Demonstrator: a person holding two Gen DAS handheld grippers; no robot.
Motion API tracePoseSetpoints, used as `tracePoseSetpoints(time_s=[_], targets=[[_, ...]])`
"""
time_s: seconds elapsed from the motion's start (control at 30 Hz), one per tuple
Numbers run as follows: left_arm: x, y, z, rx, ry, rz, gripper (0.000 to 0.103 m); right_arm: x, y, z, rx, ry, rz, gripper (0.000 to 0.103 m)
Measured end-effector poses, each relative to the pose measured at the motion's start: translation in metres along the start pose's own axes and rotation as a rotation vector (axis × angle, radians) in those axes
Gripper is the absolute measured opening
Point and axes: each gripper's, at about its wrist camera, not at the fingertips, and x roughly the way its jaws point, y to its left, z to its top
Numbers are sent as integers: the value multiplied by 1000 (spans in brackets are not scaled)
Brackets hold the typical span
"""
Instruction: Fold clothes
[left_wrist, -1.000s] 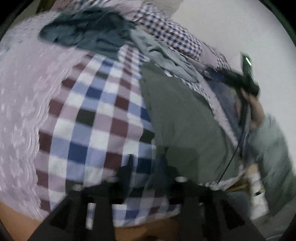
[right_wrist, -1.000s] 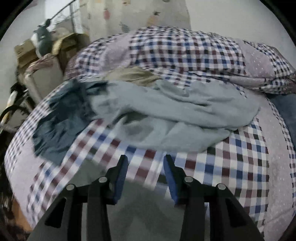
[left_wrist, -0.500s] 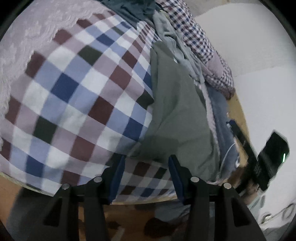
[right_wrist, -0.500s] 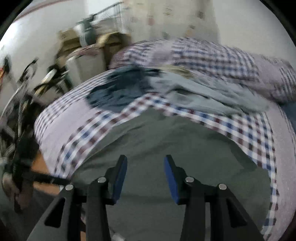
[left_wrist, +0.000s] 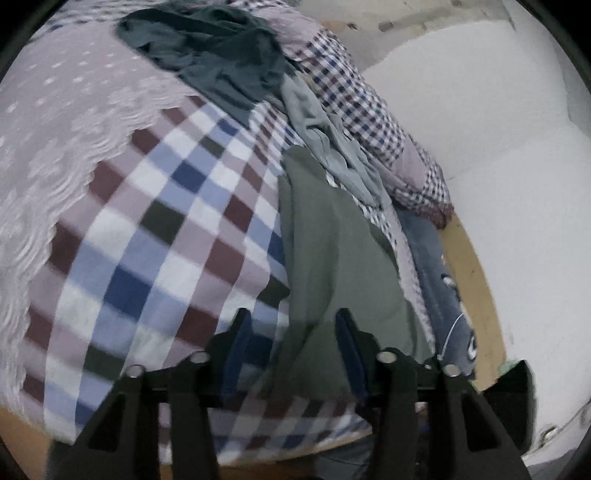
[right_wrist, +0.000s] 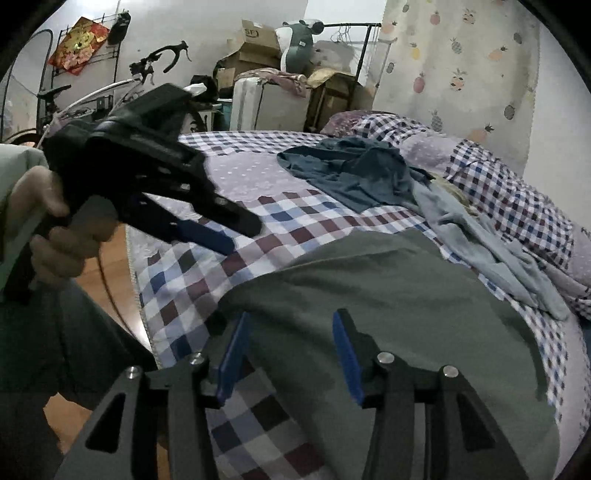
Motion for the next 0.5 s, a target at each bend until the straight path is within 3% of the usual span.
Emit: tracePoseSetpoints(time_s=[0.1,0.17,0.2,0.23,0.33,0.43,0.5], targets=[[16,-3,3,36,40,15,24,0,1,1,-7,-9,16,51],[22,-7,0,56,68,25,20,0,3,1,-21,-12,21,51],[28,-8,0,62,83,34,5,1,4,0,-33,-7,19,51],[24,-8,0,63,64,39,0,3,6,-1,-47,0,17,51],[11,-6,3,65,7,53,0,13,11,-7,-94,37,5,51],[-13,3,11,17,-89,-15,0,22,13,-17,-126,93,-22,51],[-9,8,10,-3,-76,13,0,26,6,-21,-102,112,-25,50]])
